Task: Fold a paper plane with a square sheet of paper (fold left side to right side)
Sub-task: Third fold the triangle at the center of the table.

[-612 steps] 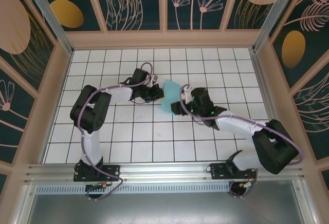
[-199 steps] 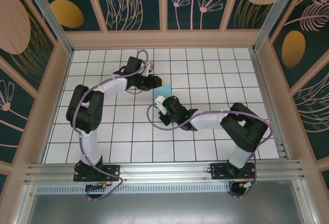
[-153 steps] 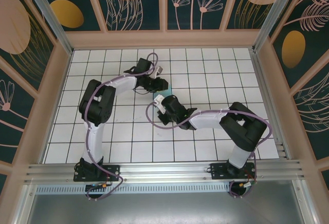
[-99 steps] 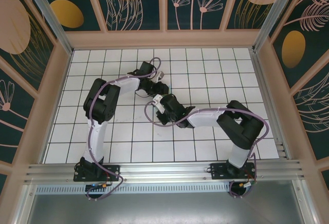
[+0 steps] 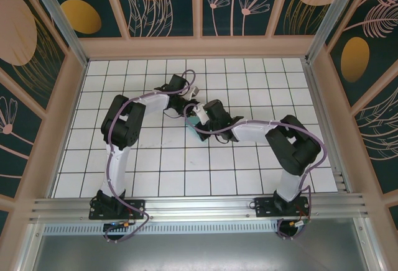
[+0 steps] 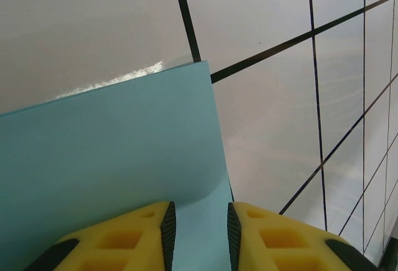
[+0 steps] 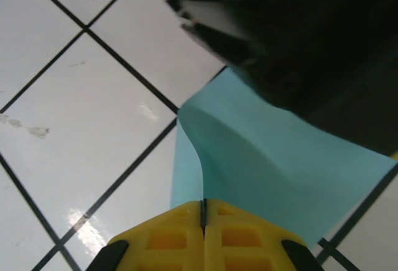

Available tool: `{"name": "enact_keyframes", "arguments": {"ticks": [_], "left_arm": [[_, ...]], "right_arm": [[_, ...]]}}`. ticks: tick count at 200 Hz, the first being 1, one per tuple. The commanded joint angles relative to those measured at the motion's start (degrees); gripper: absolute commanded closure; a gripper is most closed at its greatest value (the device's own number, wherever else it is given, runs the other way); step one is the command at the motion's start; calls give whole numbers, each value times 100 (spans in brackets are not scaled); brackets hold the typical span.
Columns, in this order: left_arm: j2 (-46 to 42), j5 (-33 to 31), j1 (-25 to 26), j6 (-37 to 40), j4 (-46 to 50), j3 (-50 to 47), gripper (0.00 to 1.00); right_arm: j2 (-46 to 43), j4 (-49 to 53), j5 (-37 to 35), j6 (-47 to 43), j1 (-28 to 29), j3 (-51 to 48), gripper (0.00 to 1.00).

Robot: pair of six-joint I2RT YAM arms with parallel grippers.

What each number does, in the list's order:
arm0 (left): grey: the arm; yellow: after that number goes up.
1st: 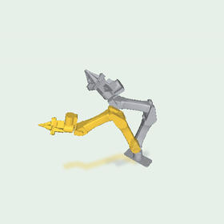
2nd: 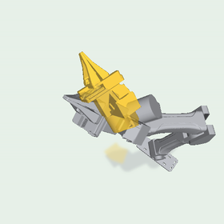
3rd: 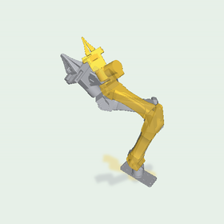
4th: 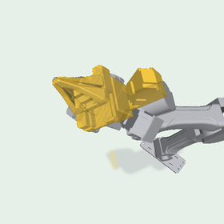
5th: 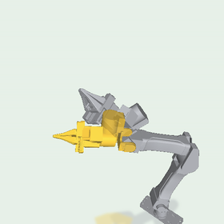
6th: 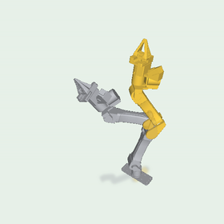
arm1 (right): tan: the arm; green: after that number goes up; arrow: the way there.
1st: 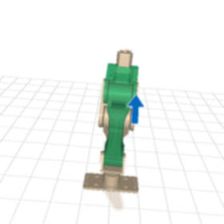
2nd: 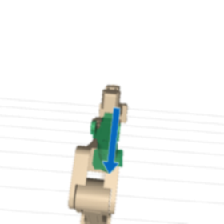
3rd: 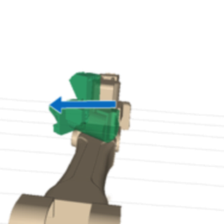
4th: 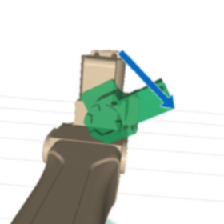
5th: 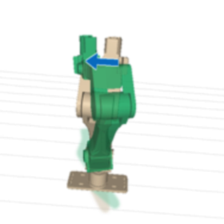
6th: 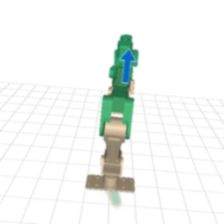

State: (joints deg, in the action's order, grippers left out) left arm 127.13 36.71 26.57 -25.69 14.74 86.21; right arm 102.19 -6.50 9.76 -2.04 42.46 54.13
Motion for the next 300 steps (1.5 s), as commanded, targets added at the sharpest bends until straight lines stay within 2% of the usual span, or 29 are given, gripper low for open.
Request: {"name": "enact_keyframes", "arguments": {"ticks": [1,113,185,300], "left_arm": [[163,-118,59,139,275,10,68],[191,-108,103,135,266,22,69],[183,-103,103,135,266,22,70],[180,-142,105,135,266,18,69]], "right_arm": [[171,232,219,238,-134,209,100],[485,496,66,563,-451,432,100],[643,545,164,582,-458,554,100],[380,518,263,853,-449,261,100]]}}
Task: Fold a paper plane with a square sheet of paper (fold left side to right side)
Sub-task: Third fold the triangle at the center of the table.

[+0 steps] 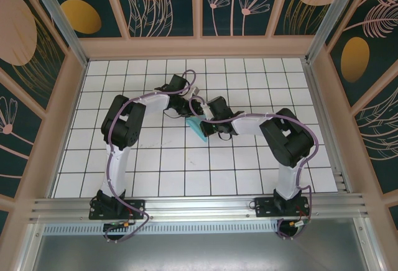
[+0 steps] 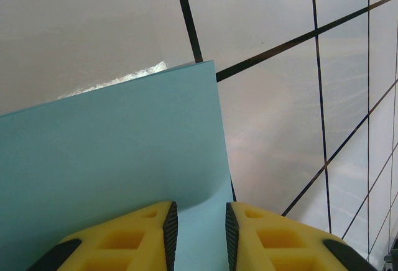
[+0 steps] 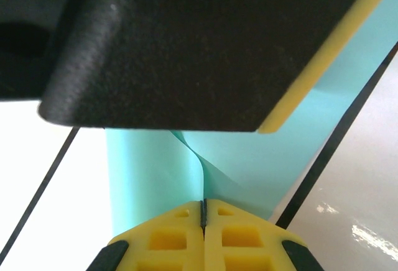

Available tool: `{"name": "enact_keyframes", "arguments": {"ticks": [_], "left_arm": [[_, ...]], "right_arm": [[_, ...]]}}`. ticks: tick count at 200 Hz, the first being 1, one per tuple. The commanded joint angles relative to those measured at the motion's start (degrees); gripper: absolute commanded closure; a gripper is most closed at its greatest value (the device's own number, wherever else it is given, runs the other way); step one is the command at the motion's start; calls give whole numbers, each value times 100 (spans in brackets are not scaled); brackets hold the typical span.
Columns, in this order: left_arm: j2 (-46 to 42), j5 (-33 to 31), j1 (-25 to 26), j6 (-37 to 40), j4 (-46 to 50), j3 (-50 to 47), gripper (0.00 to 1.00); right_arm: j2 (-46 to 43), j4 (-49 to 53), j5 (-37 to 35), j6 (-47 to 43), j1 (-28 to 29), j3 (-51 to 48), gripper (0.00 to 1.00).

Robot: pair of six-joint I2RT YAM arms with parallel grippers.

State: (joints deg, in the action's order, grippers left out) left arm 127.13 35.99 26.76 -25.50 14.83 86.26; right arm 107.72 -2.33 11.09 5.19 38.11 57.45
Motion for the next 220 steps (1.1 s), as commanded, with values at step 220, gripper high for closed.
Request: {"name": "enact_keyframes", "arguments": {"ticks": [220], "left_arm": [[171,-80,83,106,258,14,69]], "right_arm": [[-183,193,-169,152,-23,-92,100]]}}
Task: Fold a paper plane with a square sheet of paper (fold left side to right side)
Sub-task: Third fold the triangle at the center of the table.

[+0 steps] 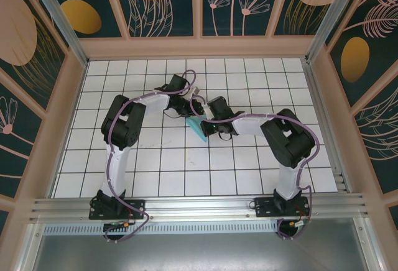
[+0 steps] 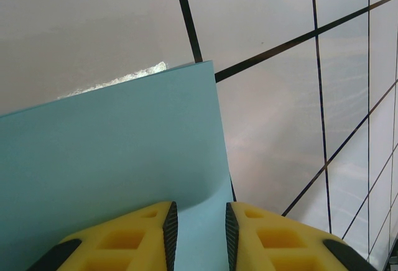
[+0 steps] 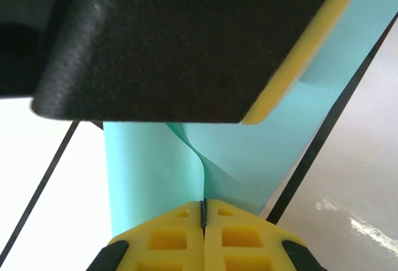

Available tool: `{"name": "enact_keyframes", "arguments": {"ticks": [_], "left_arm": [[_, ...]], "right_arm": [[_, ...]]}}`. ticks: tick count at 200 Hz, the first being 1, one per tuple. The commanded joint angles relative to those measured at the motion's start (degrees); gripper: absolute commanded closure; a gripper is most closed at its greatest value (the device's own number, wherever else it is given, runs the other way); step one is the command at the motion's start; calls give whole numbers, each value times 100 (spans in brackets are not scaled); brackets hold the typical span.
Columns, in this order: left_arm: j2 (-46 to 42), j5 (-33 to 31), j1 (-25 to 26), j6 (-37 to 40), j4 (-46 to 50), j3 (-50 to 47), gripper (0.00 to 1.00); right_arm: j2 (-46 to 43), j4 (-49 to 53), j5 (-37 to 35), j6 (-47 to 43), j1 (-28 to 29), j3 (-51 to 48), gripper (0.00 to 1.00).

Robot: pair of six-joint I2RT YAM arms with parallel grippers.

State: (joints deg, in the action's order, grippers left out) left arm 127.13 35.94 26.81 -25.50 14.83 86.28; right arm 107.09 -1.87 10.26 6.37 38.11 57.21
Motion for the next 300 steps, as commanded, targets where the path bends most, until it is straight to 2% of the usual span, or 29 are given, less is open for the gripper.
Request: {"name": "enact_keyframes", "arguments": {"ticks": [1,92,154,192,236,258,300], "left_arm": [[171,-77,79,102,258,16,69],[146,-64,79,97,248,8,68],[-94,-57,62,180,354,163,62],[-224,-24,-101,277,705,584,55],[-349,9,-414,332,1000,927,55],[-603,-47,-465,343,968,665,60],[-1374,67,-465,54,344,-632,65]], "right_arm": [[-114,149,-86,32,-23,-65,100],[78,245,-16,-30,-23,95,100],[229,638,-27,-137,-14,150,100],[311,675,18,-139,-8,159,100],[340,630,51,-132,21,193,100],[335,611,50,-119,30,192,100],[331,547,69,-110,29,193,100]]}}
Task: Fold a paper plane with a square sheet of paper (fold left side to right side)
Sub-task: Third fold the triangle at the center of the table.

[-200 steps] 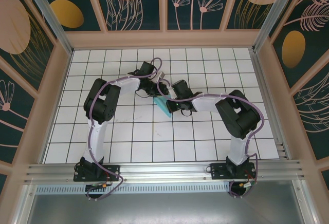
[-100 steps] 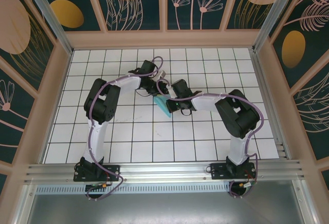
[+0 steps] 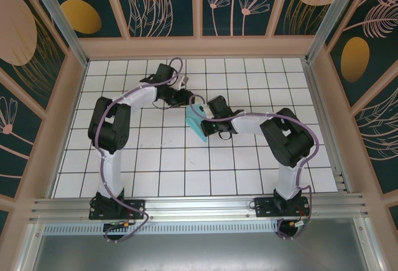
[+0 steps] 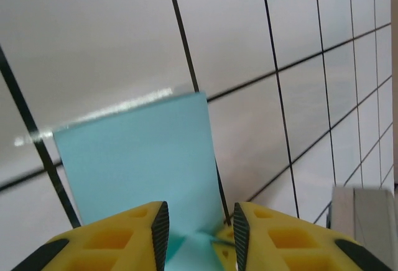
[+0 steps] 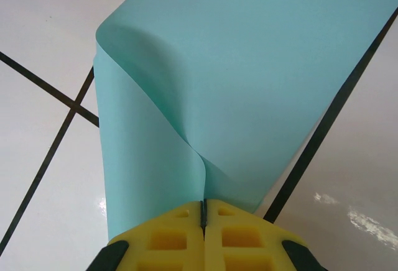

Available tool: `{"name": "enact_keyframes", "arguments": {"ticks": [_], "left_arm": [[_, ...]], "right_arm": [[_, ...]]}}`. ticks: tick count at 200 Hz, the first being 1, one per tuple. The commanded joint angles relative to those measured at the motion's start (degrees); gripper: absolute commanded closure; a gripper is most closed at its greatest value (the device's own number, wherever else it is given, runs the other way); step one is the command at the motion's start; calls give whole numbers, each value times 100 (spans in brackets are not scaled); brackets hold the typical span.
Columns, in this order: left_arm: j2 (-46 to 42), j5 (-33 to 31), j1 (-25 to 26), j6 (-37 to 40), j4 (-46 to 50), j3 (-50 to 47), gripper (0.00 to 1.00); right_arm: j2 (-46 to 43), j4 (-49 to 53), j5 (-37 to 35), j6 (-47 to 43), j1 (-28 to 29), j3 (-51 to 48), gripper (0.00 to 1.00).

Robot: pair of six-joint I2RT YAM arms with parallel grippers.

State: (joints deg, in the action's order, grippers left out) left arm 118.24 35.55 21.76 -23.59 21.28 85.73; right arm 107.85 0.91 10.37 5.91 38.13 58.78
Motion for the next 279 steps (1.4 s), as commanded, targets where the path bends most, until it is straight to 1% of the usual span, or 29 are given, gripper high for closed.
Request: {"name": "enact_keyframes", "arguments": {"ticks": [1,35,79,143,172,232,279], "left_arm": [[-503,112,39,-145,-313,-603,65],[-794,464,56,-575,-951,-1199,66],[-563,611,255,-717,-1151,-1252,67],[-218,240,329,-651,-1075,-1307,67],[-137,173,325,-611,-1060,-1374,67],[-143,-96,332,-545,-1053,-1623,66],[-142,-188,328,-524,-1077,-1754,66]], "right_arm": [[259,270,60,-64,27,36,100],[293,261,79,-73,24,68,100],[322,261,88,-73,28,92,100],[315,271,94,-81,23,121,100],[323,263,110,-81,28,125,100],[308,272,97,-81,21,144,100],[309,278,114,-81,28,204,100]]}}
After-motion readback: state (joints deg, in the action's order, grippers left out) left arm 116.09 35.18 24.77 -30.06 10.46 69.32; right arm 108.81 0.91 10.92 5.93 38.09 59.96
